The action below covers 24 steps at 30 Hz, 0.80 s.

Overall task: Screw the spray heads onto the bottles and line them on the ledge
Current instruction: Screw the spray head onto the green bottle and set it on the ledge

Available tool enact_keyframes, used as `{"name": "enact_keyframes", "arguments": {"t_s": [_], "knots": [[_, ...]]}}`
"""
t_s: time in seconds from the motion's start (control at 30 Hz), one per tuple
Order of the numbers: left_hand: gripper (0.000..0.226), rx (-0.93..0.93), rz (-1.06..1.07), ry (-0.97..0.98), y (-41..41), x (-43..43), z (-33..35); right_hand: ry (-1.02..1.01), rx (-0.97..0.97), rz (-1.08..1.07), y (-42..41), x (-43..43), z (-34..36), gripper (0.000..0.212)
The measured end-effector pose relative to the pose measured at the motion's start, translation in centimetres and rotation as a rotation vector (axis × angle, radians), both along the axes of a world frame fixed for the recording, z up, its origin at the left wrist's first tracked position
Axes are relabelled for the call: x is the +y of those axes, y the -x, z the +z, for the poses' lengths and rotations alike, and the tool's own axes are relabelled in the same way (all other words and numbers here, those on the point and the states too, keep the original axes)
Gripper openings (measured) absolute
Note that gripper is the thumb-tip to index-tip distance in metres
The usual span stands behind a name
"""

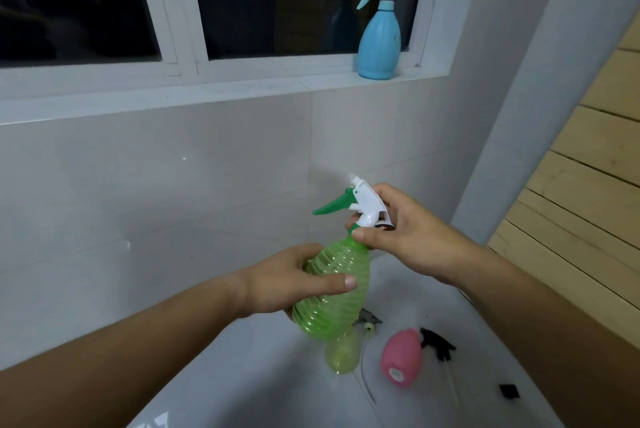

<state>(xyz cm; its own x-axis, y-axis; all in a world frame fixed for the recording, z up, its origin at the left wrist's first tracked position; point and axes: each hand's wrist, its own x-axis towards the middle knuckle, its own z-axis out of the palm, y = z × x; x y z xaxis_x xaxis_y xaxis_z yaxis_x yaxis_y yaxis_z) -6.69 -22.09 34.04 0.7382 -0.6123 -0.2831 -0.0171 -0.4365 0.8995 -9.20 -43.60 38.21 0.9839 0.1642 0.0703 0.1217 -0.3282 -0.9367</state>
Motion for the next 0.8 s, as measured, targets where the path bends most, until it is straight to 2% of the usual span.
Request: {"name": "enact_keyframes", "arguments": {"t_s": [0.23, 0.33, 0.4, 0.43, 0.53, 0.6, 0.73, 0.8], "knots": [[0.067, 0.053, -0.029, 0.001, -0.3, 0.2, -0.2, -0.026, 0.079, 0.108, -0.9, -0.6, -0.2, 0.036], [0.066, 0.056, -0.034, -0.015, -0.3, 0.1, -0.4, 0.126, 0.007, -0.001, -1.1, 0.5, -1.2, 0.031], [0.069, 0.06, -0.028, -0.027, -0.4, 0.0, -0.4, 0.256, -0.041, -0.104, -1.2, 1.3, -2.0, 0.036], [0.07, 0.06, -0.023, -0.031, -0.4, 0.0, -0.5, 0.262, -0.045, -0.12, -1.2, 1.5, -1.9, 0.036], [0.071, 0.052, -0.008, -0.018, -0.6, 0.1, -0.4, 0.043, 0.033, -0.028, -1.4, 1.0, -1.1, 0.025], [0.068, 0.044, 0.0, -0.012, -0.7, -0.1, -0.3, 0.028, 0.034, 0.002, -1.6, 0.4, -0.9, 0.029], [0.069, 0.025, -0.002, -0.036, -0.8, -0.3, -0.6, 0.112, -0.019, -0.119, -1.9, 1.1, -2.3, 0.033], [0.07, 0.02, 0.003, -0.042, -0.9, -0.1, -0.8, 0.015, 0.059, -0.053, -1.9, 0.9, -2.2, 0.035]]}}
